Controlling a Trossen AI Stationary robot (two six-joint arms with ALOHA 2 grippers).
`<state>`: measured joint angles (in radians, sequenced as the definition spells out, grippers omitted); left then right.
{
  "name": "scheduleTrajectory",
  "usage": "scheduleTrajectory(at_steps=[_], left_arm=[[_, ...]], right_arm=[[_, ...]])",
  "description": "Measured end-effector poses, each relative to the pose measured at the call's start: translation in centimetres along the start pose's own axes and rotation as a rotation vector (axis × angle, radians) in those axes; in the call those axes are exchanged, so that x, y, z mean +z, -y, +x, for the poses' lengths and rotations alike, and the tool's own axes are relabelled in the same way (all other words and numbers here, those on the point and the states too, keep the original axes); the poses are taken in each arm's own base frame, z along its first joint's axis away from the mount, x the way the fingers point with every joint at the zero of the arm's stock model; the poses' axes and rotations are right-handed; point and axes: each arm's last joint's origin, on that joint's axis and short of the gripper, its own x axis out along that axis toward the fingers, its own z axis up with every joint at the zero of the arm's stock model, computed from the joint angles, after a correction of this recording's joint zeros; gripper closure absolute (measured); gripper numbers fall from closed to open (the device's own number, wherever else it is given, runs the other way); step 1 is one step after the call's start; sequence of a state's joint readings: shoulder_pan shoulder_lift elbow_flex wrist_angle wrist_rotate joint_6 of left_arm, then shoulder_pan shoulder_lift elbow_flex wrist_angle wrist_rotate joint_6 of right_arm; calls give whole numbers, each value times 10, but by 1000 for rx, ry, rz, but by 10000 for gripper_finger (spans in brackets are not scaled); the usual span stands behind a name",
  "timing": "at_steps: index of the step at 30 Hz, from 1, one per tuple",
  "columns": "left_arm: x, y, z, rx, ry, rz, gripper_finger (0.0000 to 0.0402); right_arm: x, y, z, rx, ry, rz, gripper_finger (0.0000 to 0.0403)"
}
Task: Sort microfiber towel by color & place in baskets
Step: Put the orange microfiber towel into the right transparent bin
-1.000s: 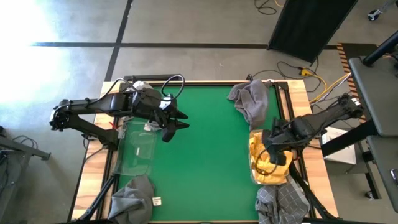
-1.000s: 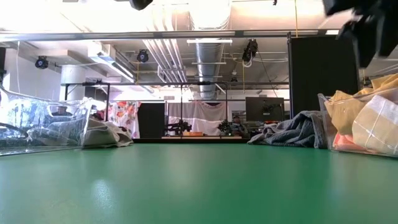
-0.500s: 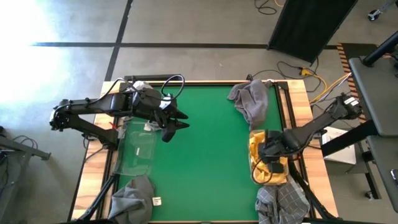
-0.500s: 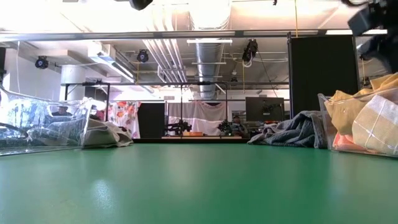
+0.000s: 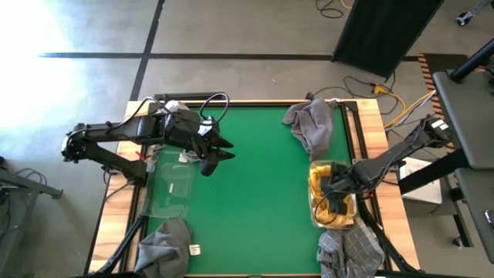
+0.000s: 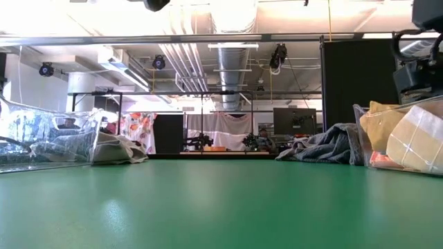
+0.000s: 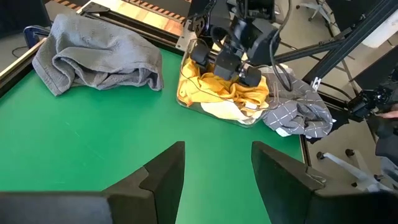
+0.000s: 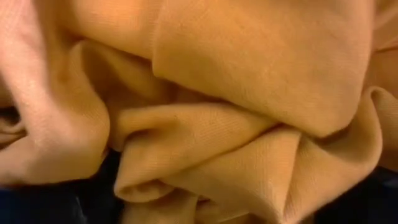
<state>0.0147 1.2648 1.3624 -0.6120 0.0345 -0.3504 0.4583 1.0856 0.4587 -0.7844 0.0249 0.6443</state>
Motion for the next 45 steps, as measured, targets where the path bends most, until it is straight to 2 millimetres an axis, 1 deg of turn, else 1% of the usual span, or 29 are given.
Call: scheduleTrajectory(at_steps=[2,6,12,15,18,20,22,23,28,31,33,35,37,39,42,45], left_arm=[[0,0,0,1,-1,0,231],[0,0,0,1,-2,0,231],[-1,0,0,3,-6,0,231],[-2,-1,1,9,-23,-1,231],[-3,-1,4,14,-36,-3,231],[-4,-2,6,19,-50,-5,231],[-5,-2,9,21,-57,-5,231],[-6,-2,10,23,-65,-6,231],[-7,-3,14,29,-86,-10,231],[-7,-3,14,24,-85,-10,231],[-7,-3,14,21,-86,-10,231],[-7,-2,14,19,-84,-9,231],[-6,-2,13,18,-80,-7,231],[-5,-2,12,15,-76,-10,231],[-4,0,11,-11,-79,-20,231],[-5,3,11,-21,-85,-29,231]], right_arm=[[3,-2,-8,1,-4,8,5],[15,-10,-37,14,7,13,5],[25,-16,-93,-18,-37,20,5],[29,-18,-119,-3,-16,45,5],[34,-22,-134,36,35,53,5],[39,-26,-138,78,89,36,5],[43,-29,-135,94,113,4,5],[44,-30,-130,86,104,-9,5],[37,-25,-84,-32,-55,-33,5],[33,-18,-58,-81,-125,-32,5],[32,-11,-46,-104,-150,-48,5],[31,0,-37,-173,-178,-63,5],[33,13,-31,-255,-203,-46,5],[38,21,-30,-284,-207,-14,5],[44,25,-32,-277,-202,9,5],[49,23,-40,-255,-167,-2,5]])
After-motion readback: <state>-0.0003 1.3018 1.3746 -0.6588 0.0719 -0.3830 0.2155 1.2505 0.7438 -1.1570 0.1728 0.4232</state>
